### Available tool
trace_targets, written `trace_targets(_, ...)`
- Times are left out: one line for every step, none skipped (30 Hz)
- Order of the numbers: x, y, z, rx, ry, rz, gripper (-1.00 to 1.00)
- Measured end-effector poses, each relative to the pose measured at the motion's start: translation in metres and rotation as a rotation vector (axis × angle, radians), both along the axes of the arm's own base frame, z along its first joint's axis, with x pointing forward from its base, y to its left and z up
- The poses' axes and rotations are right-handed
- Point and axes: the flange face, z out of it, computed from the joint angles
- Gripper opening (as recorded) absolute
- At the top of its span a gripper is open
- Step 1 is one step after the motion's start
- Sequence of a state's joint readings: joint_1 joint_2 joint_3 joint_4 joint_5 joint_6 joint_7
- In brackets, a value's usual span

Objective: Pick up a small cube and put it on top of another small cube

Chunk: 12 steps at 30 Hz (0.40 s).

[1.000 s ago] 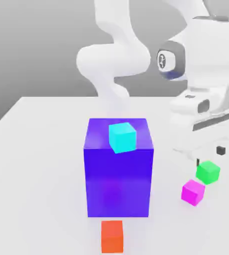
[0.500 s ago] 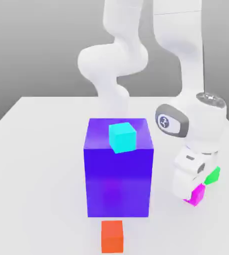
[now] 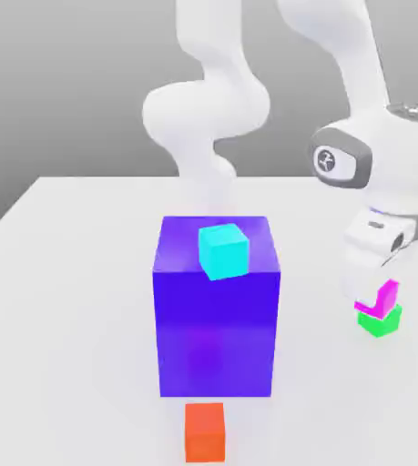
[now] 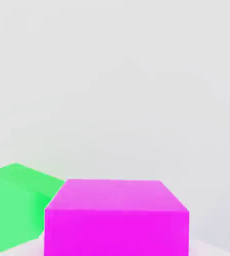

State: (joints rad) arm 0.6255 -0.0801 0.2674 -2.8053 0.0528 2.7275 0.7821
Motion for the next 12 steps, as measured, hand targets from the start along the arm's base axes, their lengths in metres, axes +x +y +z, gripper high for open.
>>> trace_targets(-0.010,0.005,0.006,0.000,0.000,-0.004,-1.00)
trace_targets(-0.018,0.010,0.009,0.000,0.000,-0.005,-1.00)
trace_targets(-0.022,0.013,0.005,0.000,0.000,-0.005,-1.00)
trace_targets(-0.023,0.014,-0.002,0.000,-0.001,-0.005,-1.00)
trace_targets(-0.024,0.015,-0.010,-0.001,-0.001,-0.006,-1.00)
trace_targets(-0.024,0.015,-0.019,-0.001,-0.001,-0.006,-1.00)
trace_targets(-0.024,0.015,-0.029,-0.001,-0.001,-0.006,-1.00)
trace_targets(-0.024,0.014,-0.039,-0.001,-0.002,-0.008,-1.00)
trace_targets(-0.025,0.014,-0.047,0.000,-0.001,-0.007,1.00)
trace_targets(-0.025,0.014,-0.047,0.000,-0.001,-0.007,1.00)
trace_targets(-0.025,0.014,-0.047,0.000,-0.001,-0.007,1.00)
trace_targets(-0.025,0.014,-0.047,0.000,-0.001,-0.007,1.00)
